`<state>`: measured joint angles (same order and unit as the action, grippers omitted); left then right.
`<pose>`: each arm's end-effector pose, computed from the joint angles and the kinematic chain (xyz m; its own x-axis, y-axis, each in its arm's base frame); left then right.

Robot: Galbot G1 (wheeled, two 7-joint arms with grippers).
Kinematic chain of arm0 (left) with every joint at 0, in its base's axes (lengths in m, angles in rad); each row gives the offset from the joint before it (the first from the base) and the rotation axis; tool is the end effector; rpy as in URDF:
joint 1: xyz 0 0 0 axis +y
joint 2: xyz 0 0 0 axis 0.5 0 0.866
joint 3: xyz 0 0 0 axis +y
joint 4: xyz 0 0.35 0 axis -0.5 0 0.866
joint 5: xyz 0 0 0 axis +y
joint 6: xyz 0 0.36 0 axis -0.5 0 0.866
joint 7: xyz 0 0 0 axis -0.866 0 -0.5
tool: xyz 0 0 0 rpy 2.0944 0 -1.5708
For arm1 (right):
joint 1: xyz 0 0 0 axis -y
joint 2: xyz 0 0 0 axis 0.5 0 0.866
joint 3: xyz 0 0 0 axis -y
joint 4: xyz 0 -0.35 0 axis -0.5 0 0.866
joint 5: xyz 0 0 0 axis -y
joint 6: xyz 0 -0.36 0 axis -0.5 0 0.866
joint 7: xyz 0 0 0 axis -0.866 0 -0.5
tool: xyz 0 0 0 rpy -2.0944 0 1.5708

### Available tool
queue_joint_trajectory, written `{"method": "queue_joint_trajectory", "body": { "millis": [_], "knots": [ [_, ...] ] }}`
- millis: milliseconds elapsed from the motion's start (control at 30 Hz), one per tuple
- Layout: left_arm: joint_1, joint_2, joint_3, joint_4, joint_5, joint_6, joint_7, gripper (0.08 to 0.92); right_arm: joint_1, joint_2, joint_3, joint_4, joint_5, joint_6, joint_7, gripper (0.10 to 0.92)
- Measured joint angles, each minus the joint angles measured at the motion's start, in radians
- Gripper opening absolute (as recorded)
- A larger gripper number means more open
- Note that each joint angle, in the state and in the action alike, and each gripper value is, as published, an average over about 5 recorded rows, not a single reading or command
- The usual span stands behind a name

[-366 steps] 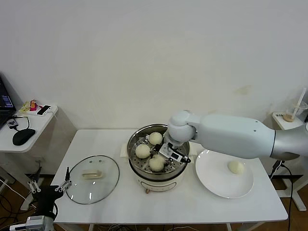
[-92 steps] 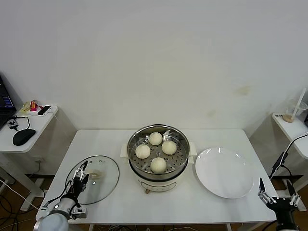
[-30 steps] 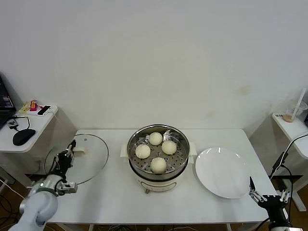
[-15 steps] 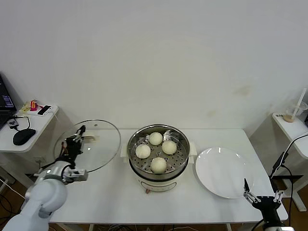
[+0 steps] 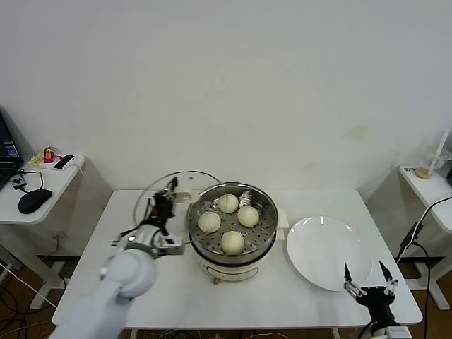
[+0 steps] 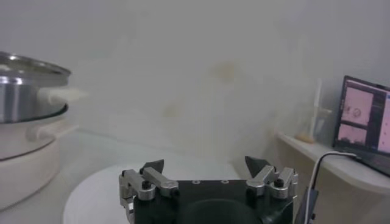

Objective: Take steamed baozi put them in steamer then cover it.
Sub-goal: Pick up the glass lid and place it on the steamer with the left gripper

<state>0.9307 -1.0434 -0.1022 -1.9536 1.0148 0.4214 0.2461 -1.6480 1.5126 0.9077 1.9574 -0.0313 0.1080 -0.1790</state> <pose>0.3323 -0.0096 -0.2178 -0.9875 0.1528 0.0388 0.0542 0.0975 0.9938 0.1382 -0.1372 -0.3452 -0.9859 0.1302 0.1055 0.0973 0.9575 -0.2716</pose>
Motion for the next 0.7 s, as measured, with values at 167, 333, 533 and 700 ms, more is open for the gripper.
{"method": "queue_joint_trajectory", "body": {
  "millis": [167, 333, 533, 700],
  "knots": [
    [-0.033, -0.089, 0.072, 0.016, 0.114, 0.014, 0.055, 0.149, 0.005, 0.004, -0.016, -0.016, -0.029, 0.0, 0.001, 0.823],
    [-0.062, -0.18, 0.111, 0.037, 0.233, 0.021, 0.103, 0.149, 0.008, 0.008, -0.027, -0.028, -0.055, 0.0, 0.002, 0.823],
    [-0.074, -0.275, 0.14, 0.071, 0.331, 0.033, 0.138, 0.149, 0.01, 0.012, -0.037, -0.04, -0.082, 0.002, 0.003, 0.823],
    [-0.075, -0.333, 0.148, 0.103, 0.382, 0.037, 0.151, 0.149, 0.01, 0.013, -0.043, -0.047, -0.096, 0.003, 0.004, 0.823]
  ]
}}
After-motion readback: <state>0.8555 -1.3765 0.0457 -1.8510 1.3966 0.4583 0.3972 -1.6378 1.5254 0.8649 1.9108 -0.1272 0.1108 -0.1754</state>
